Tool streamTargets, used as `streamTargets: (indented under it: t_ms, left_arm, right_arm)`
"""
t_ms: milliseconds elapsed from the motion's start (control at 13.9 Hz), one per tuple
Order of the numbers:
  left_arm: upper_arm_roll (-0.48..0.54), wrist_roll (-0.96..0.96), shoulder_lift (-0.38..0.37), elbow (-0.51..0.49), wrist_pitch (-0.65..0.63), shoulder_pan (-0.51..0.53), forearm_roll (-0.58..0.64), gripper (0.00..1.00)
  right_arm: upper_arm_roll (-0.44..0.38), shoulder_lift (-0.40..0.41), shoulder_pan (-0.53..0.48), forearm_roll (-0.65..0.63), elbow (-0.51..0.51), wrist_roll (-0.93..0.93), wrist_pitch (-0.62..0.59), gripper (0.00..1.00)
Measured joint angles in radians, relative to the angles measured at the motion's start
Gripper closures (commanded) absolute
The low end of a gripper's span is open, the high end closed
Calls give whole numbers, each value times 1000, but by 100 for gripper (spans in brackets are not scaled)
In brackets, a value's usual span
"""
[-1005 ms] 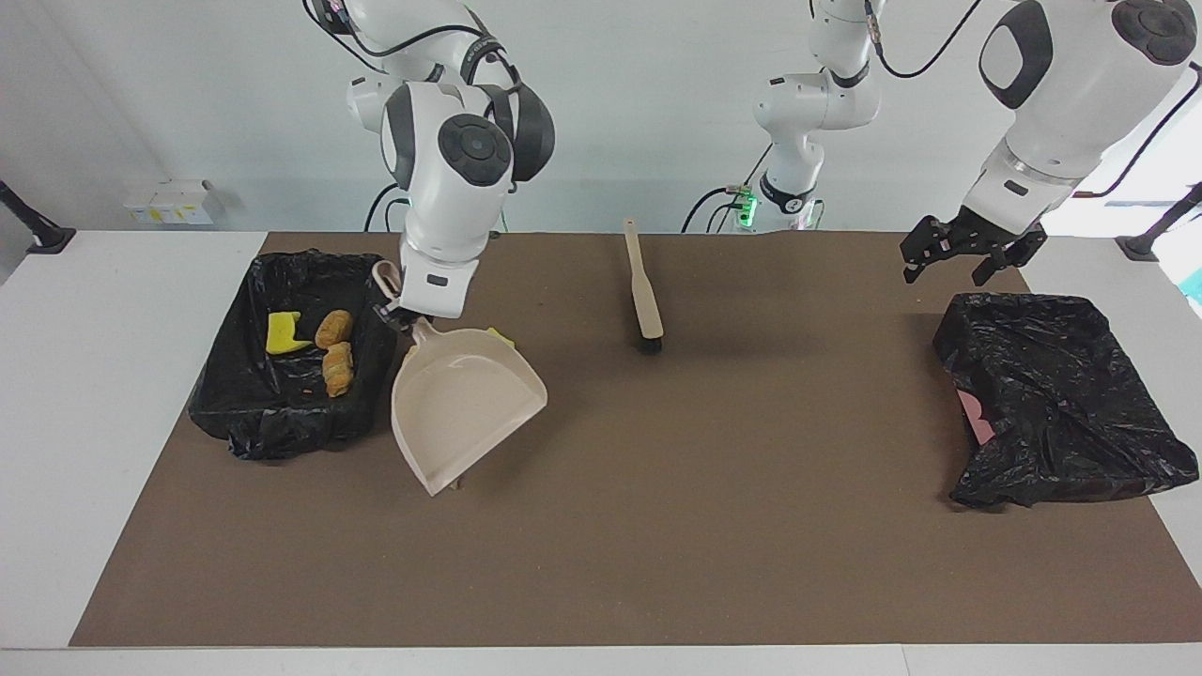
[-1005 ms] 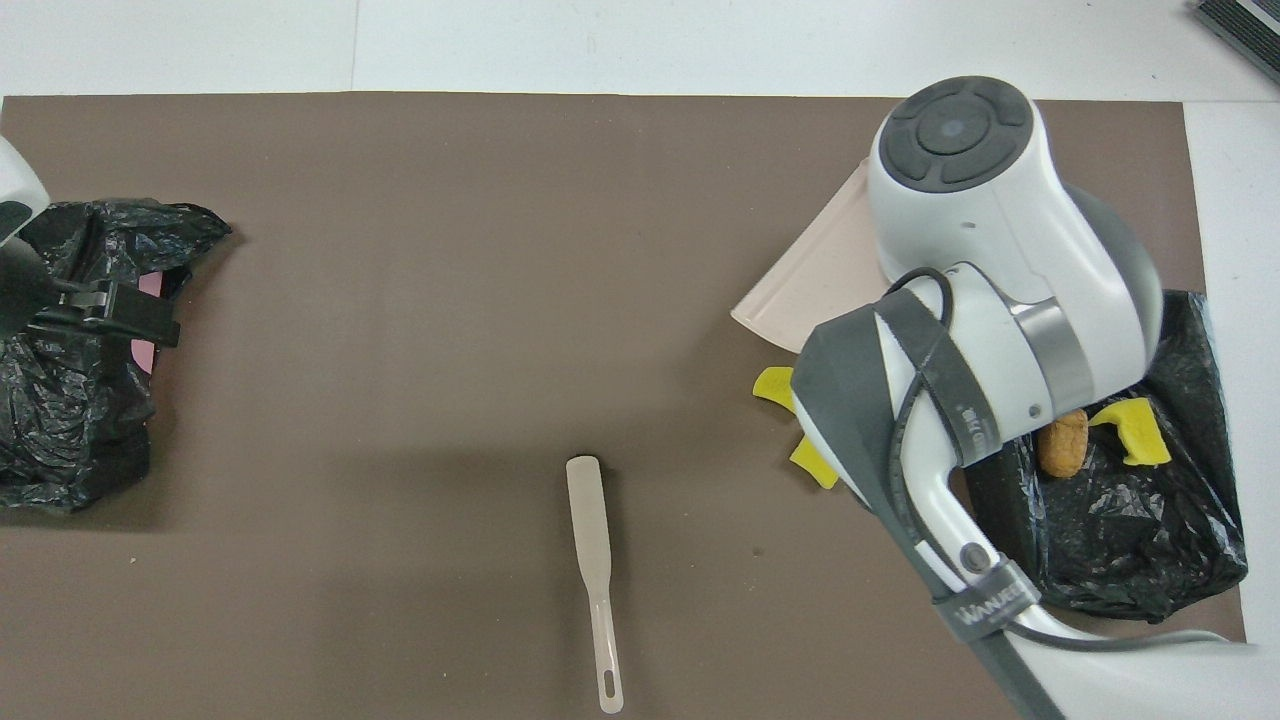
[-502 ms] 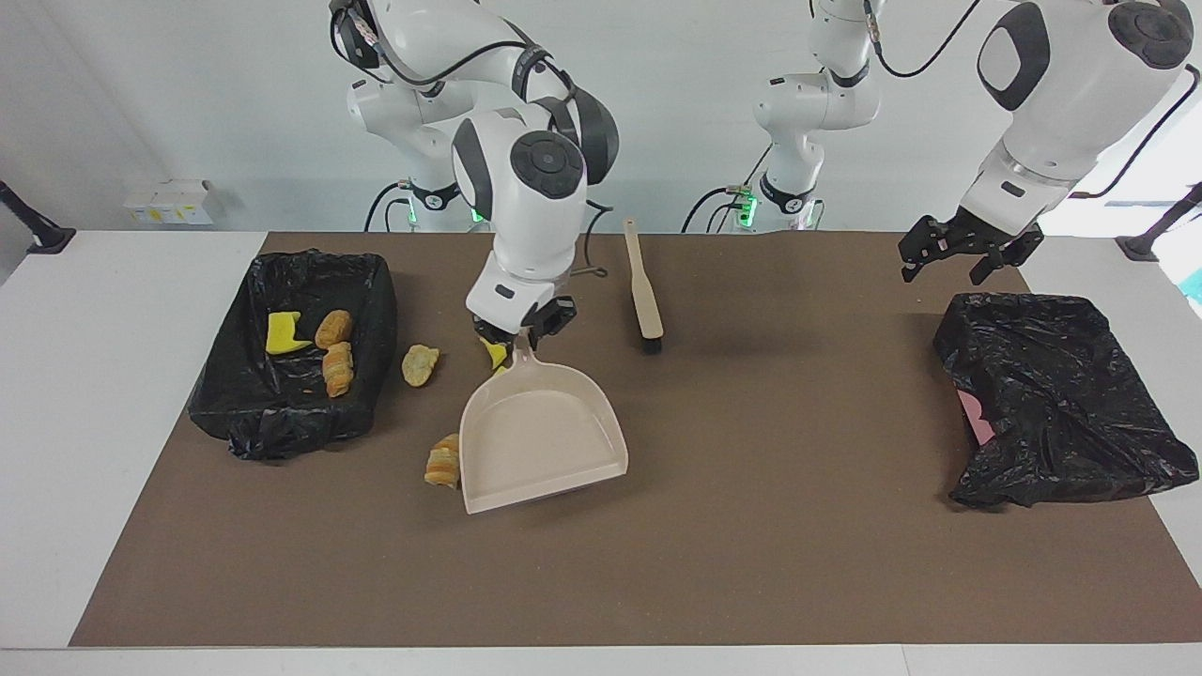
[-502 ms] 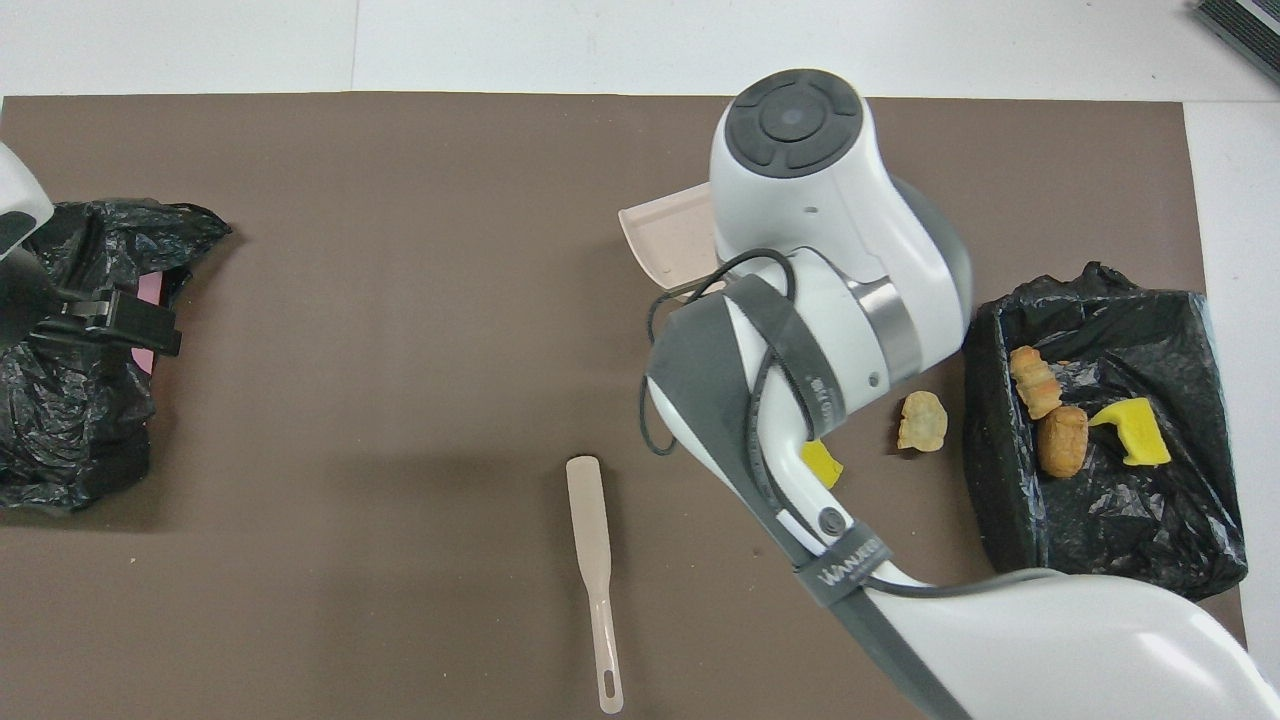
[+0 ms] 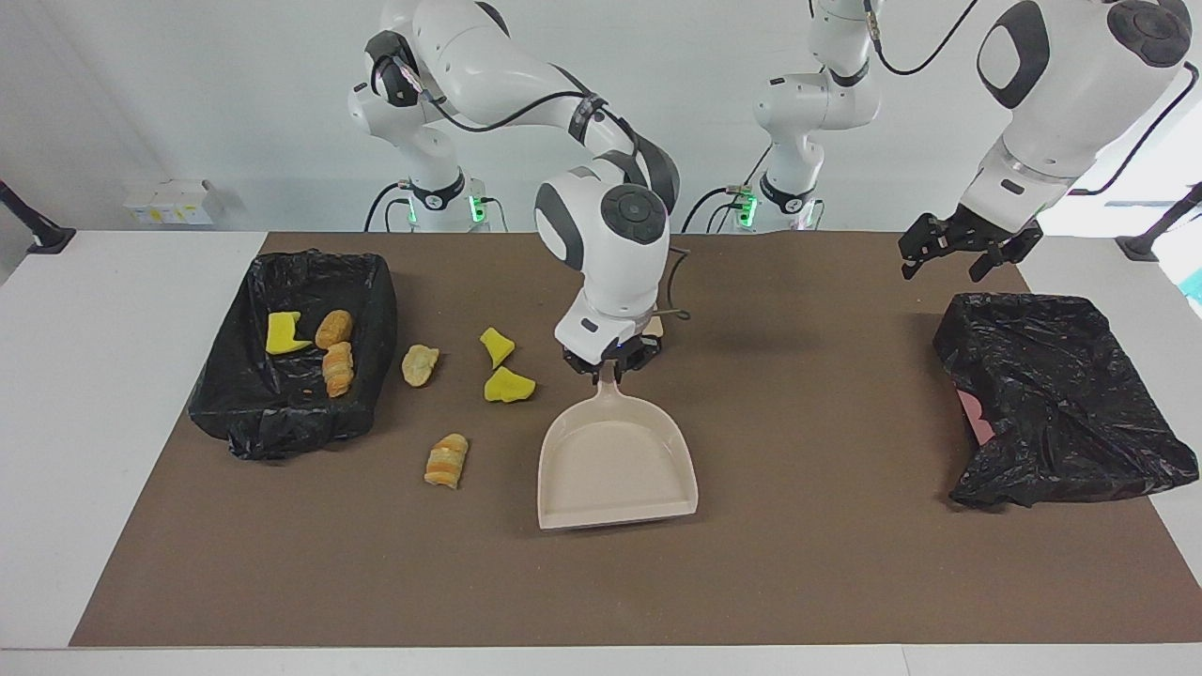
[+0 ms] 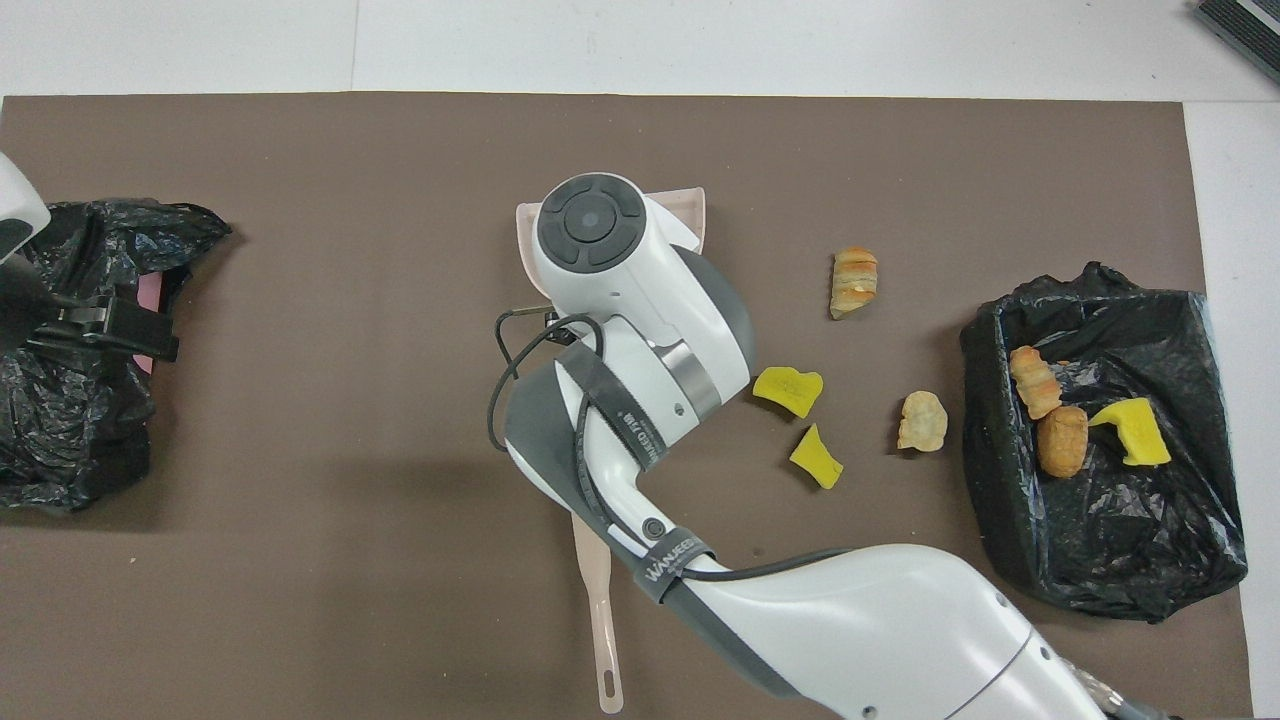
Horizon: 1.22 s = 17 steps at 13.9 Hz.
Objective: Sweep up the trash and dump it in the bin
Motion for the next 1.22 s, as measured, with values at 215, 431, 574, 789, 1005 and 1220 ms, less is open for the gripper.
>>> streamTargets:
  t_ms: [215,431,574,789,1005,1220]
  left_arm:
    - [0,0,0,0,0,0,0,0]
    - [0,0,0,-1,-1,0,0,0]
    - [0,0,0,-1,-1,0,0,0]
    - [0,0,0,-1,-1,0,0,0]
    - [0,0,0,-1,-1,0,0,0]
    - [0,0,-1,-1,0,0,0,0]
  right_arm:
    - [-1,19,27,77,-3,23,28,94]
    - [-4,29,26,98,-19,23,62,79]
    - [-4,28,26,99,-38,23,88,61]
    - [-7,28,19,101,-57,23,117,50]
    - [-7,19,17,104,-57,23,119,32]
    - [-4,-53,27,109,-94,23,112,15]
